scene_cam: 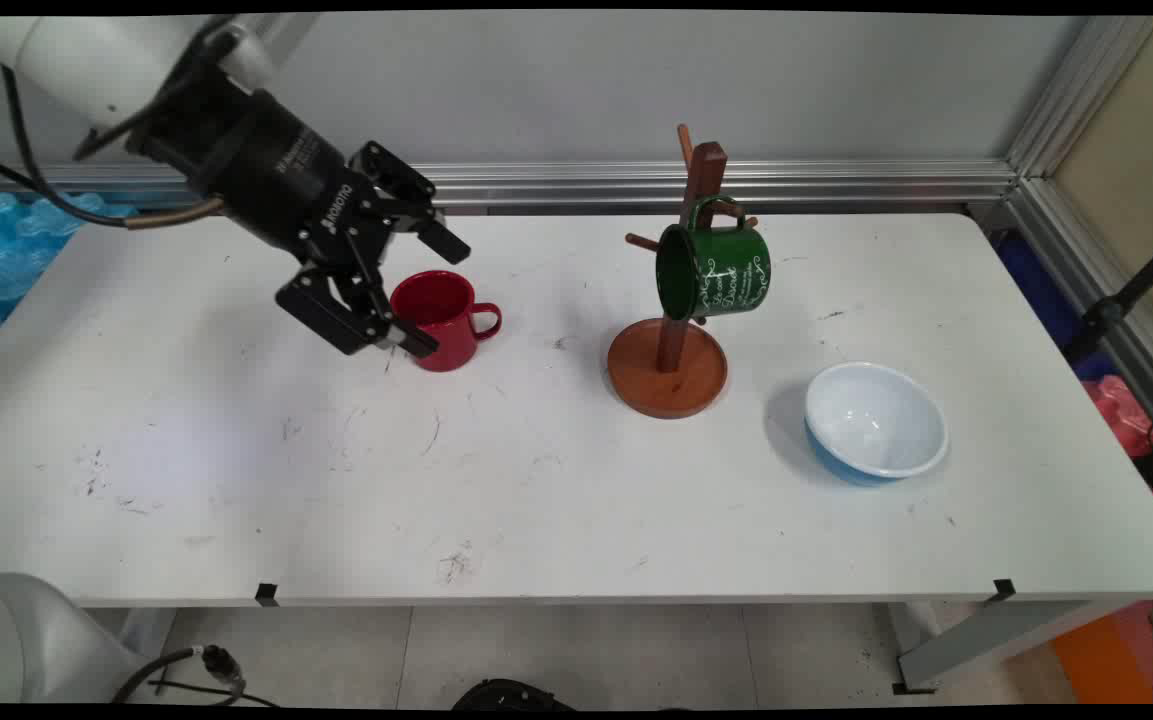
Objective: Pick up the green mug from the rack
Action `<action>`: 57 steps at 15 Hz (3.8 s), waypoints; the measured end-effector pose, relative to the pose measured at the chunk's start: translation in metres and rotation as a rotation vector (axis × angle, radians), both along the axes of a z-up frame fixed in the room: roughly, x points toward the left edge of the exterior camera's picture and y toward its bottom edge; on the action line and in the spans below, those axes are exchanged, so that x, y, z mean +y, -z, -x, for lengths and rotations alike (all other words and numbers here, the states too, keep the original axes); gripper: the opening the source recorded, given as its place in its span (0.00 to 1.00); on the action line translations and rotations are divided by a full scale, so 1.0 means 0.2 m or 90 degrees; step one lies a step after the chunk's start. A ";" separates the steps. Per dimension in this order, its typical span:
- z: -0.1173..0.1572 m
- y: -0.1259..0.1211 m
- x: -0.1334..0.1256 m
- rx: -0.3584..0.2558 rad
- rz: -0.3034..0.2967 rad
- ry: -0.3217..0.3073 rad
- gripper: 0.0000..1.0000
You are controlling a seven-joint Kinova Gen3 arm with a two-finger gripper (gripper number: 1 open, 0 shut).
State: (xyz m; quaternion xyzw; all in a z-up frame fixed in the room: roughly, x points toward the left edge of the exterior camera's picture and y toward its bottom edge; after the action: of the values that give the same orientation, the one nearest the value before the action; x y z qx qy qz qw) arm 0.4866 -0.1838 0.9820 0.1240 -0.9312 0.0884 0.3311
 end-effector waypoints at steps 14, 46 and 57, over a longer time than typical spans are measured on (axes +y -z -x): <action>0.38 0.16 -0.12 0.038 -0.042 -0.068 1.00; 0.82 0.41 -0.32 0.210 -0.124 -0.351 1.00; 0.82 0.44 -0.35 0.267 -0.149 -0.410 1.00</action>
State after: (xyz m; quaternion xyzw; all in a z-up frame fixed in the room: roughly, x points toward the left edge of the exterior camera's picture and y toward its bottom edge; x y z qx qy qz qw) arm 0.3226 -0.2547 0.8948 0.4617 -0.7606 0.0541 0.4532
